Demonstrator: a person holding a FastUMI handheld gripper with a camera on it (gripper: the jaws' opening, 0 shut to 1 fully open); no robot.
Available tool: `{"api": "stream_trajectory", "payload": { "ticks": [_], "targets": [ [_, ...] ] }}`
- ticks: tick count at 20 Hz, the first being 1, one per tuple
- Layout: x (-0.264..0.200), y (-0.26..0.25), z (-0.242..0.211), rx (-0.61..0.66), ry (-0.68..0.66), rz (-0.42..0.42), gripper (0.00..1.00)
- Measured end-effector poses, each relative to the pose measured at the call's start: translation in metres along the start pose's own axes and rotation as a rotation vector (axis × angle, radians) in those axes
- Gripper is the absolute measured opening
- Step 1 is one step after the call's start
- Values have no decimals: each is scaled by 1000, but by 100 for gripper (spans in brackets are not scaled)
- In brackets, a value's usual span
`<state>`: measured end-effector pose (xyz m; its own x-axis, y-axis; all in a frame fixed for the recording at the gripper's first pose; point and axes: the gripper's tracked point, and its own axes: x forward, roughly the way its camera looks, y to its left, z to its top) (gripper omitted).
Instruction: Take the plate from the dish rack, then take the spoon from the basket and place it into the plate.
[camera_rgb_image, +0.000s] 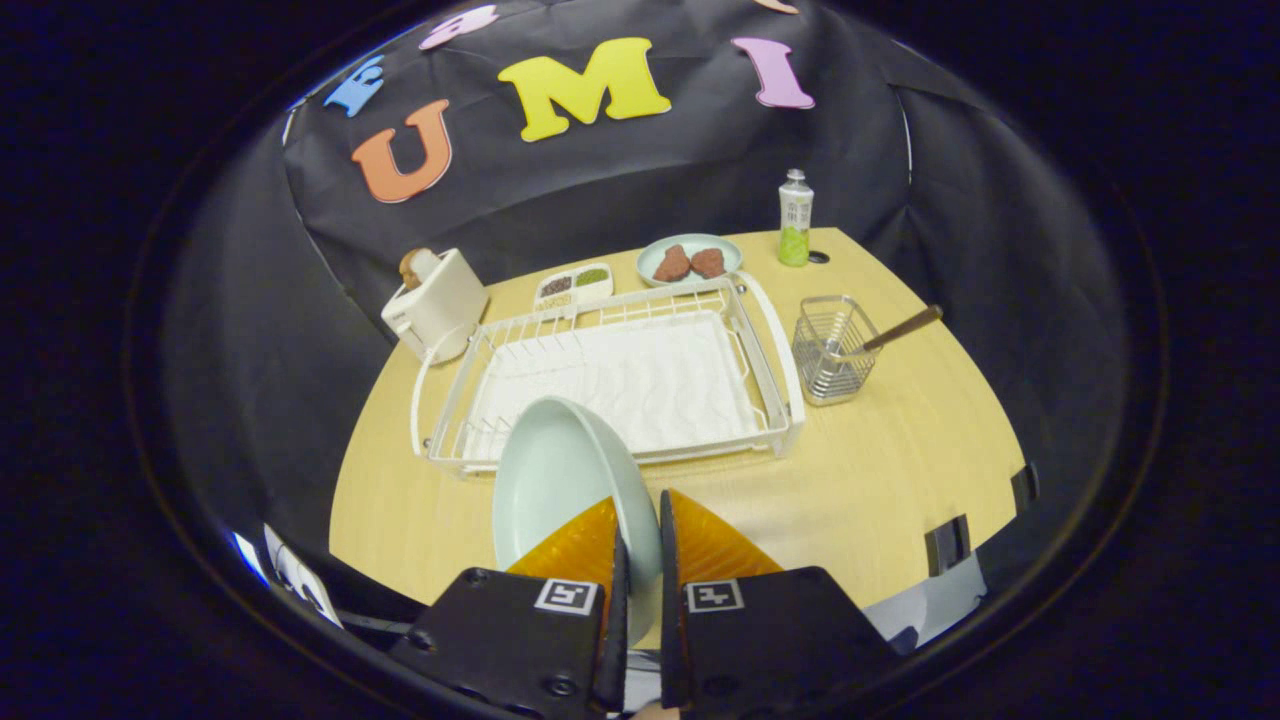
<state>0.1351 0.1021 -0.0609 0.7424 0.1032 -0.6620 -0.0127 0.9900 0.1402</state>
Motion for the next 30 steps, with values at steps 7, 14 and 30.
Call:
{"api": "stream_trajectory", "payload": {
  "ticks": [7, 14, 30],
  "targets": [
    [47, -54, -31, 11, 7, -91, 19],
    [76, -83, -49, 33, 48, -93, 15],
    [53, -98, -21, 16, -93, -72, 72]
  ]
}}
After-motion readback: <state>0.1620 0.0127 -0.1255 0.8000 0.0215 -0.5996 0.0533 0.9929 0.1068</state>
